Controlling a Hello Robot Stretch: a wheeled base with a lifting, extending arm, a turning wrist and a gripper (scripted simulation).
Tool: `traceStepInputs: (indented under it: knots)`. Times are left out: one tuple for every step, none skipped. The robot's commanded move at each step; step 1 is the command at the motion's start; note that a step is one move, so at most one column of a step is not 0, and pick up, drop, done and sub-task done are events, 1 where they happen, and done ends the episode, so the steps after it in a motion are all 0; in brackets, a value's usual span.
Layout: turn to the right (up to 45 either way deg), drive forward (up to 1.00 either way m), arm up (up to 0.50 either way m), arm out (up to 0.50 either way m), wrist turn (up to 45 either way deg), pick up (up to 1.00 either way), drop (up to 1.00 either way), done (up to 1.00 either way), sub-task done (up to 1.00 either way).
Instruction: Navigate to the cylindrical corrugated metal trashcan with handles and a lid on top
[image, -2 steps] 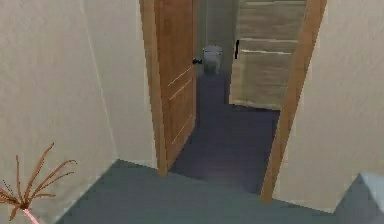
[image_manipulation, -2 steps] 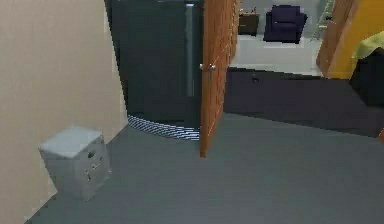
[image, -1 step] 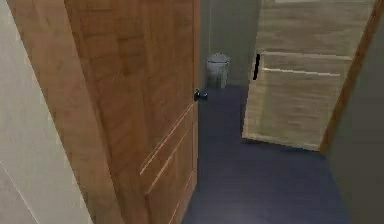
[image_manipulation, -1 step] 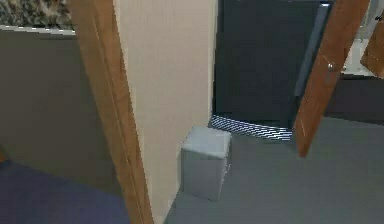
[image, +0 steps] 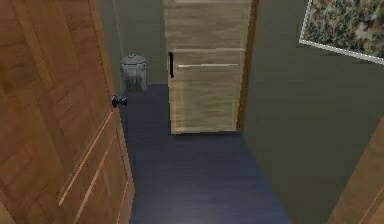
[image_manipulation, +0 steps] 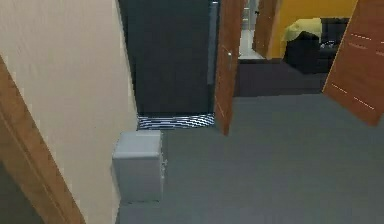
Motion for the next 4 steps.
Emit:
traceStepInputs:
  knots:
    - [0.0,0.1,0.0,0.0,0.0,0.0,0.0,0.0,0.0]
    - [-3.0,0.0,0.0,0.0,0.0,0.0,0.0,0.0,0.0]
    - [0.0,1.0,0.0,0.0,0.0,0.0,0.0,0.0,0.0]
    - [-6.0,0.0,0.0,0.0,0.0,0.0,0.0,0.0,0.0]
